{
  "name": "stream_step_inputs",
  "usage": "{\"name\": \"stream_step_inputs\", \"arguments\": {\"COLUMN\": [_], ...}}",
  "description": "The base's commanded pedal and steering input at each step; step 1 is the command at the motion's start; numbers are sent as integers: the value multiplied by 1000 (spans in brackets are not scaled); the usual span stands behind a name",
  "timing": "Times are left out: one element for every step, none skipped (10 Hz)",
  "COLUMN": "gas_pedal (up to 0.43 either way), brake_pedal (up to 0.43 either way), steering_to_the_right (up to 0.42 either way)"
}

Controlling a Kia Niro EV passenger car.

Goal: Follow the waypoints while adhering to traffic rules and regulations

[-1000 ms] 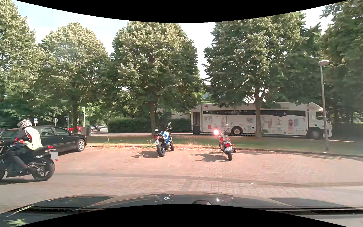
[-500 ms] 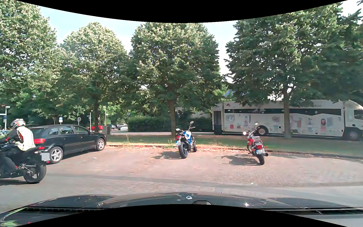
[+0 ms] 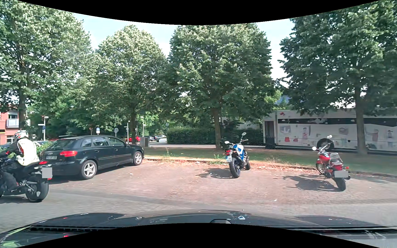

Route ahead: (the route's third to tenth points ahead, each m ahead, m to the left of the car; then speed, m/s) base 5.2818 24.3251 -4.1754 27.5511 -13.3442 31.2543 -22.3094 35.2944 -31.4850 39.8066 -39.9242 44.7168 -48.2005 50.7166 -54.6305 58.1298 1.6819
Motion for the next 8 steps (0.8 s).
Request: {"name": "stream_step_inputs", "arguments": {"gas_pedal": [39, 20, 0, 0, 0, 0, 0, 0], "brake_pedal": [0, 0, 0, 0, 0, 0, 0, 0], "steering_to_the_right": [-706, -706, -706, -705, -704, -704, -704, -703]}}
